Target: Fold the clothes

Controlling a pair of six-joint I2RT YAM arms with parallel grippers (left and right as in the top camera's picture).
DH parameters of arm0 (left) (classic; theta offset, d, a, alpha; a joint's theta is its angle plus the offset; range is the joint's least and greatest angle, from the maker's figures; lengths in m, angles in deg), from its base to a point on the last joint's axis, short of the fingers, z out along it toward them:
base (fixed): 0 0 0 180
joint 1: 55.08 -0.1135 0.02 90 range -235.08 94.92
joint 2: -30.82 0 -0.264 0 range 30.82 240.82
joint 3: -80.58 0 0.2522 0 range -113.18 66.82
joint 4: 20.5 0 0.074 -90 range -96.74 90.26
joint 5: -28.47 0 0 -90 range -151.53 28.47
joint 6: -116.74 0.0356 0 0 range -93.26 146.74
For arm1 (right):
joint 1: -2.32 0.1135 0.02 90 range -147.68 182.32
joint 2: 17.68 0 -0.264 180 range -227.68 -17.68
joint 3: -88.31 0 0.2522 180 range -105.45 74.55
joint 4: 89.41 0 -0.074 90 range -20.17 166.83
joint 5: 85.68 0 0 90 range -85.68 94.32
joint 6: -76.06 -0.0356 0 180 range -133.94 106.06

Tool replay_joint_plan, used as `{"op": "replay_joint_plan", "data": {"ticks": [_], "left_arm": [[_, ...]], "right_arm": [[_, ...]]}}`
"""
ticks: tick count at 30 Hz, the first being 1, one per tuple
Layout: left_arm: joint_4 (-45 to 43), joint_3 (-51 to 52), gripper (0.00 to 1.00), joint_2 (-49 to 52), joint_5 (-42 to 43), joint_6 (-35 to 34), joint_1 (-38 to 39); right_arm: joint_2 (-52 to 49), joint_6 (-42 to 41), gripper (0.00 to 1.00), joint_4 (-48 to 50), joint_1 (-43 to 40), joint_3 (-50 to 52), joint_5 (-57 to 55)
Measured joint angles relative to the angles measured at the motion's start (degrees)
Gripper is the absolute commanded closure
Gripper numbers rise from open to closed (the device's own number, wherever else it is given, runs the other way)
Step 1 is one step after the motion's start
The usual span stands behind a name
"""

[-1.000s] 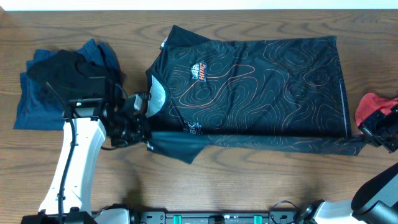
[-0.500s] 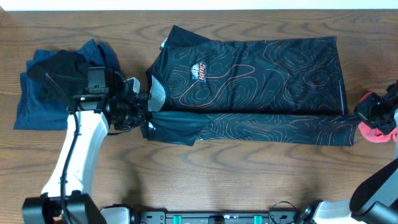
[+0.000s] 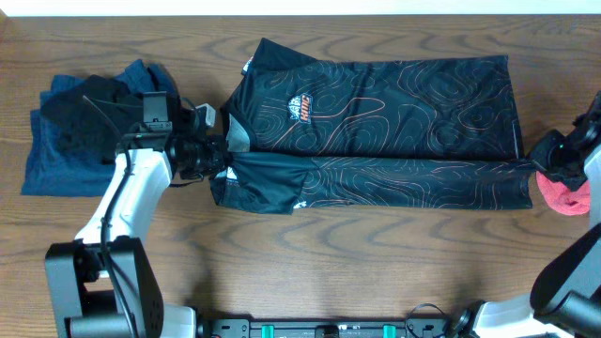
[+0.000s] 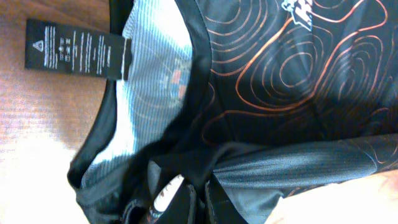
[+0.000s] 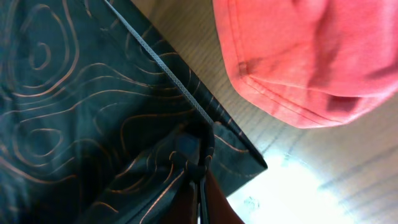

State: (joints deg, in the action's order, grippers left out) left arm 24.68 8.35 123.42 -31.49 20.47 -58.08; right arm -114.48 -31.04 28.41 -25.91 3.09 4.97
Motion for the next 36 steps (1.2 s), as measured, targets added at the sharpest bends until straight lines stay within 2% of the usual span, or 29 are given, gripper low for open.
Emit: {"op": "replay_joint_plan", "data": {"ticks": [14,16,17,19,21,23,28,36], "left_arm": [[-9.73,0.00,0.93,4.83,0.46,0.00,0.07],[-10.64,0.00,0.84,4.83,0.61,0.09,0.07],[-10.95,0.00,0.83,4.83,0.39,-0.15,0.07],[-11.23,0.00,0.73,4.83,0.17,-0.35,-0.02],[-11.63,0.00,0.65,4.83,-0.04,-0.28,-0.13],[-11.80,0.00,0.63,4.83,-0.04,-0.46,-0.17],[-9.68,0.00,0.63,4.83,0.50,-1.27,-0.17],[-4.09,0.00,0.63,4.83,6.10,-1.31,1.97]], "right_arm": [[-8.92,0.00,0.97,7.72,0.35,0.02,1.29],[-9.68,-0.02,0.92,9.18,0.35,0.02,2.14],[-9.81,-0.02,0.85,10.05,0.35,0.02,2.32],[-9.86,0.00,0.75,12.02,0.35,0.02,3.15],[-9.86,0.00,0.71,14.03,0.39,0.02,4.50],[-9.86,0.17,0.71,14.88,0.46,0.02,5.97],[-9.86,0.22,0.71,12.33,0.46,0.02,7.52],[-9.88,1.75,0.72,0.92,0.46,0.11,7.96]]}}
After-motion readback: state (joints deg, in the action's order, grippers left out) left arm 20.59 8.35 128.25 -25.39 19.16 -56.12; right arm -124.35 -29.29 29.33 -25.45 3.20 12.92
